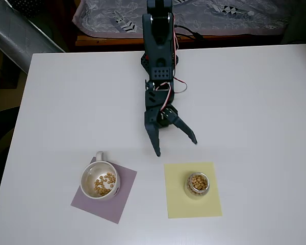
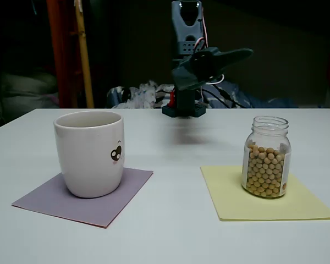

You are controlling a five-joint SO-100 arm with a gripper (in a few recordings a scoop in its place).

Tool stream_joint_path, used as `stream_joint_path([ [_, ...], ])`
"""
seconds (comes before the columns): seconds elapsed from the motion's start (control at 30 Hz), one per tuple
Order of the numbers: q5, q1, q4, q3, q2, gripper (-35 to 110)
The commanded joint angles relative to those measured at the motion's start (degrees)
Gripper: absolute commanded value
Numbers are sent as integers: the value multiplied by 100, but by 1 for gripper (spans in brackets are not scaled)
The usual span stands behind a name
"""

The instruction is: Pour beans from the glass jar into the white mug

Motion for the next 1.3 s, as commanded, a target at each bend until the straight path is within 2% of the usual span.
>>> stream_joint_path([
  [0.0,527,35,0,659,782,45],
  [0.23,1670,211,1925,1652,2848,39],
  [0.4,2698,343,3850,1898,4210,37],
  [0.77,4922,422,6311,2057,5115,33],
  [1.07,5229,457,8183,2892,7998,41],
  [1.17,5414,422,8912,2892,8481,43],
  [1.27,5484,431,9141,2892,8613,40],
])
